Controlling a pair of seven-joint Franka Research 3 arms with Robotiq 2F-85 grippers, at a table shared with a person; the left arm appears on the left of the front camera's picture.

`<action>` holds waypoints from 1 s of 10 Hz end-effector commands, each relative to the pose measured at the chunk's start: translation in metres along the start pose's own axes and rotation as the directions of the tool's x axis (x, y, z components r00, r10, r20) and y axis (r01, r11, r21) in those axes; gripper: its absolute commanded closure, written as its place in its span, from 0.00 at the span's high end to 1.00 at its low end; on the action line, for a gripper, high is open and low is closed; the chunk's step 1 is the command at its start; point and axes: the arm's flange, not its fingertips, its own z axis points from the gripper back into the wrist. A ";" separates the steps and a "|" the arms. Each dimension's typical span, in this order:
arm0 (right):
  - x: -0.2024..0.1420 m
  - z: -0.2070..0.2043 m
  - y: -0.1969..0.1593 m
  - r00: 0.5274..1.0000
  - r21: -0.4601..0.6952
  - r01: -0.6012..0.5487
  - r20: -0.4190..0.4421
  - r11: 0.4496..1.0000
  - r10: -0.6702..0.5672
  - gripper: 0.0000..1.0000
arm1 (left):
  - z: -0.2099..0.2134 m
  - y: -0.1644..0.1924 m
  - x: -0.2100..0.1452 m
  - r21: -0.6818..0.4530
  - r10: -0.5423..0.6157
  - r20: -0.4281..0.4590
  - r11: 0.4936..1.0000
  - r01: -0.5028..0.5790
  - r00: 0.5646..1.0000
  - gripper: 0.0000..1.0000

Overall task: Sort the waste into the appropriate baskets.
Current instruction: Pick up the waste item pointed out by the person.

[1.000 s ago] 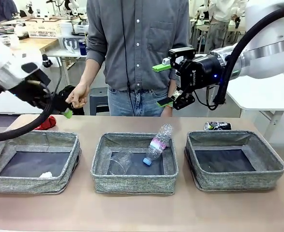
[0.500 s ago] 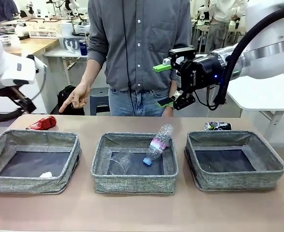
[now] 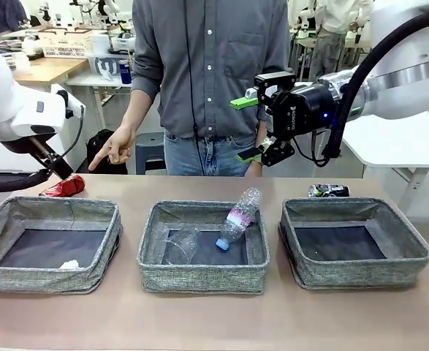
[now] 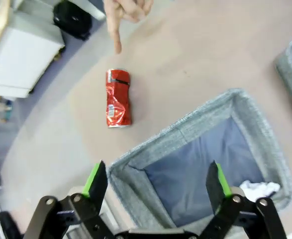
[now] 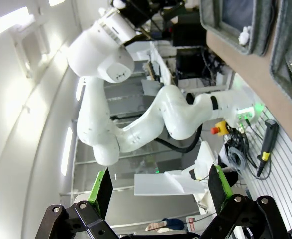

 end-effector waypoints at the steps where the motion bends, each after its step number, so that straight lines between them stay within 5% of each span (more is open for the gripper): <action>1: -0.001 0.001 0.002 1.000 -0.006 -0.003 -0.005 1.000 0.003 1.00 | -0.040 0.049 0.031 -0.050 -0.209 -0.046 0.977 0.207 0.977 1.00; 2: -0.001 0.001 0.002 1.000 -0.006 -0.003 -0.005 1.000 0.003 1.00 | -0.066 0.065 0.046 -0.008 -0.243 -0.013 0.970 0.243 0.970 1.00; 4: -0.001 0.001 0.002 1.000 -0.006 -0.003 -0.005 1.000 0.003 1.00 | -0.115 0.092 0.061 -0.111 -0.394 -0.056 0.916 0.386 0.917 1.00; 6: -0.001 0.001 0.002 1.000 -0.006 -0.003 -0.005 1.000 0.003 1.00 | -0.154 0.114 0.057 -0.198 -0.344 -0.027 0.922 0.332 0.939 1.00; 10: -0.001 0.001 0.002 1.000 -0.006 -0.003 -0.005 1.000 0.003 1.00 | -0.202 0.133 0.037 -0.305 -0.271 -0.111 0.925 0.227 0.956 1.00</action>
